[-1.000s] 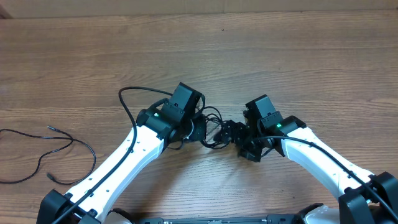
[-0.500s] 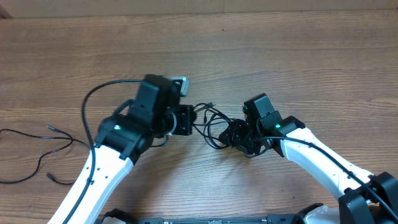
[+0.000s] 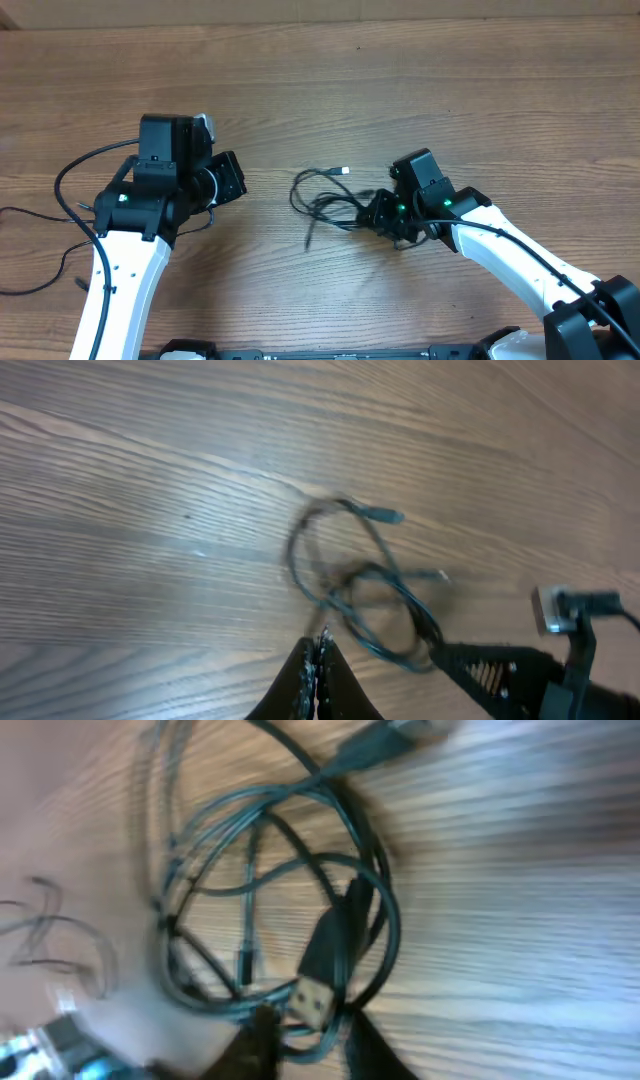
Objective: Untangle cables
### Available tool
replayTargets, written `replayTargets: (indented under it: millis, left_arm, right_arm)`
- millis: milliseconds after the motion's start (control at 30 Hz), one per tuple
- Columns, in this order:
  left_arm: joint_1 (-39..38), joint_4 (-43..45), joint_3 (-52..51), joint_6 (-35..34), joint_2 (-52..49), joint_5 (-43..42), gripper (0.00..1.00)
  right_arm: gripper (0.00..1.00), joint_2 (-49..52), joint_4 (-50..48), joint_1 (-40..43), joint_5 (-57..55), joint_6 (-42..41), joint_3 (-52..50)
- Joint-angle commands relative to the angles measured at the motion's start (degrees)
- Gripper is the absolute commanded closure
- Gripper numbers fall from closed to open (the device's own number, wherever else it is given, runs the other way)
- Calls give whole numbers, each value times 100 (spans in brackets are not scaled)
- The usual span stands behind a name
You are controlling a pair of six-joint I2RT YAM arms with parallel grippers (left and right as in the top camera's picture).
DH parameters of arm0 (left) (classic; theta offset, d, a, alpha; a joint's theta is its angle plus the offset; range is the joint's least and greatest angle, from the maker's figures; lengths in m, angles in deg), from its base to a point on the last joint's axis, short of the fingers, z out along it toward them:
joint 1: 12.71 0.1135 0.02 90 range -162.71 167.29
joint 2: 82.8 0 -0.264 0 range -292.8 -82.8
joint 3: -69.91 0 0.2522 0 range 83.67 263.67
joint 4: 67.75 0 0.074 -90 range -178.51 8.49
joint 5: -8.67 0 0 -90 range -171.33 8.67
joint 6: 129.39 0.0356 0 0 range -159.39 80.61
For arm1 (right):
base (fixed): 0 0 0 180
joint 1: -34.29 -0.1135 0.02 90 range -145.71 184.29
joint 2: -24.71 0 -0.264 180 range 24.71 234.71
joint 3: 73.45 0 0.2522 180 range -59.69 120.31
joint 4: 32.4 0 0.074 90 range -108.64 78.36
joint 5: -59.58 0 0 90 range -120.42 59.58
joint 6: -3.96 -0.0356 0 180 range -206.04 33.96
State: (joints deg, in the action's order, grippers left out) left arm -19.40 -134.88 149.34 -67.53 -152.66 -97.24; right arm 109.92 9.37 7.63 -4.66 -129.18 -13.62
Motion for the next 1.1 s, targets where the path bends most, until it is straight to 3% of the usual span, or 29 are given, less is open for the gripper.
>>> replayTargets:
  millis: [0, 167, 200, 233, 333, 433, 533, 633, 667, 700, 800, 833, 900, 1067]
  left_arm:
    - [-133, 0, -118, -15, -98, -153, 96]
    - [-138, 2, -345, -28, -389, -234, 96]
    - [-138, 4, -396, -39, -476, -326, 95]
    - [-138, 2, -442, -39, -568, -439, 92]
    - [-201, -48, -490, -57, -953, -1010, 92]
    - [-461, -26, -494, -76, -1200, -1001, 96]
    - [-872, -260, -693, -964, -1261, -221, 95]
    - [-1226, -201, -1071, -1650, -1248, 280, 85]
    - [-1408, 107, -1370, -1757, -1248, 275, 75]
    - [-1532, 393, -1604, -1858, -1248, 151, 73]
    - [-1814, 1117, -2188, -2238, -1248, -197, 76]
    - [-1921, 1370, -2354, -2409, -1248, -240, 84]
    - [-2149, 1812, -2555, -2791, -1248, -428, 88]
    - [-2538, 2288, -2610, -3668, -1252, -260, 75]
  right_arm:
    - [96, 7, -168, -2, 584, 295, 11]
    - [94, 7, -223, -2, 859, 317, 11]
    - [86, 7, -221, -2, 761, 315, 11]
    - [69, 7, -216, -2, 623, 313, 11]
    - [58, 7, -157, -2, 472, 308, 11]
    - [53, 7, -72, -2, 275, 308, 11]
    - [49, 7, 205, -2, -2, 308, 11]
    - [46, 7, 487, -2, -249, 310, 11]
    - [46, 7, 564, -2, -380, 310, 11]
    - [46, 7, 605, -2, -474, 310, 11]
    - [44, 7, 595, -2, -564, 308, 11]
    - [44, 7, 592, -2, -634, 308, 11]
    - [43, 7, 592, -2, -713, 306, 11]
    - [43, 7, 485, -2, -713, 289, 11]
